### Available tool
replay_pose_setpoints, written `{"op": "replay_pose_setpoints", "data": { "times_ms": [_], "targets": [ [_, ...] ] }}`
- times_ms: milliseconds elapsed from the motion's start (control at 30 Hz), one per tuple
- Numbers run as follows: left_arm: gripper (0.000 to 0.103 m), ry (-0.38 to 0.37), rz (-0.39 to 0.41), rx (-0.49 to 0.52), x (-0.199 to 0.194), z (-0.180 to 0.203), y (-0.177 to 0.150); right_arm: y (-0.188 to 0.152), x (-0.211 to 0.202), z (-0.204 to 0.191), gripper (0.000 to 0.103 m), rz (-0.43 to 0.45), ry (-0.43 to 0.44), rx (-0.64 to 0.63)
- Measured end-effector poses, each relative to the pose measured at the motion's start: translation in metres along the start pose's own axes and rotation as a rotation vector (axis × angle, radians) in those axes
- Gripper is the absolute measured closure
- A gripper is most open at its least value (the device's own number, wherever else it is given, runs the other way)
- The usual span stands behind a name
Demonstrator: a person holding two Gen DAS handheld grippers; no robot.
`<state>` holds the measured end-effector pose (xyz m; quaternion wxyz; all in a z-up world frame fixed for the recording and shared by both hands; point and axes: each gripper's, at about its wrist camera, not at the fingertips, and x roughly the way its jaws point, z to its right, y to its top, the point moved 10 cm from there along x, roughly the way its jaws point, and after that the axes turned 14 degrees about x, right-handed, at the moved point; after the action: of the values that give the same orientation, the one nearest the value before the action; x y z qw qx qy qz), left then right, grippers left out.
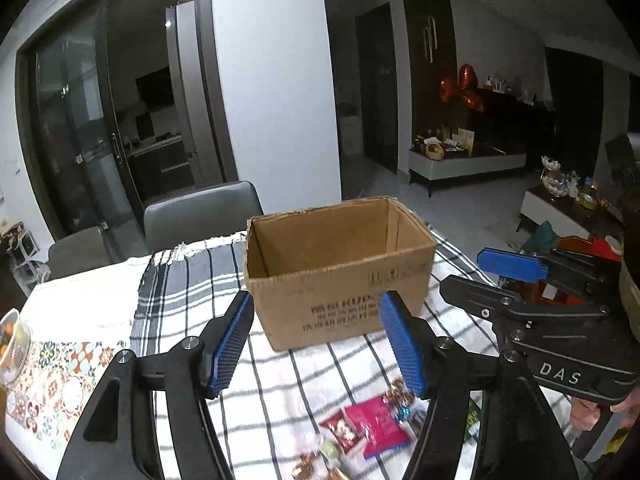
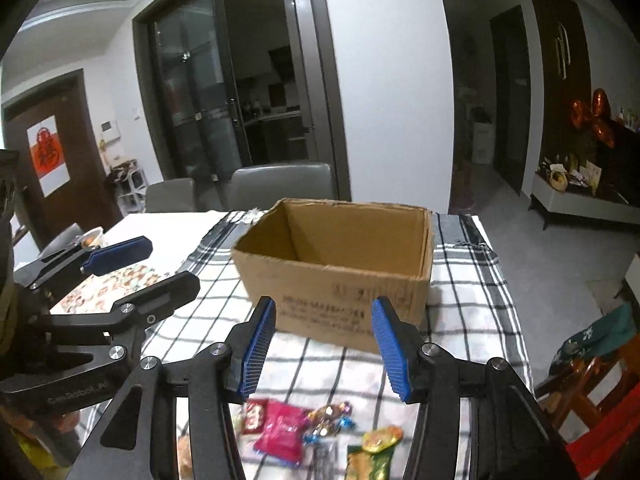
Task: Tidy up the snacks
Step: 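Return both tools to the snacks and lower them over the packets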
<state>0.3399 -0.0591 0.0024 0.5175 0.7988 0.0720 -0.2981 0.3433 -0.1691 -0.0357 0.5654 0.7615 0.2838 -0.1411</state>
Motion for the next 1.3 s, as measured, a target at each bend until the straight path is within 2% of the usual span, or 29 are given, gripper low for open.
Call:
{"op": "replay_pose_setpoints", "data": {
  "times_ms": [400,700,900,1000,1300],
  "targets": [
    [0.038,0.002,-0.058,-0.039,-0.015,0.027,-0.065,-0.058,-0.011,0.019,0.052,-0.036,-0.032,0.035],
    [0.039,-0.076,-0.102,-0.082,-0.003,0.047,-0.111,-0.111,-0.001,0.028,0.052,-0.118,-0.043,0.036],
    [0.045,-0.068,-0.151,-0.077,0.012,0.047,-0.134,-0.139,0.013,0.035,0.052,-0.177,-0.068,0.043],
    [0.052,-0.075,-0.18,-0.09,0.021,0.045,-0.144,-0.152,0.021,0.04,0.052,-0.204,-0.082,0.047],
    [0.057,-0.104,-0.247,-0.079,0.047,0.051,-0.162,-0.177,0.041,0.052,0.053,-0.28,-0.101,0.077]
  ]
}}
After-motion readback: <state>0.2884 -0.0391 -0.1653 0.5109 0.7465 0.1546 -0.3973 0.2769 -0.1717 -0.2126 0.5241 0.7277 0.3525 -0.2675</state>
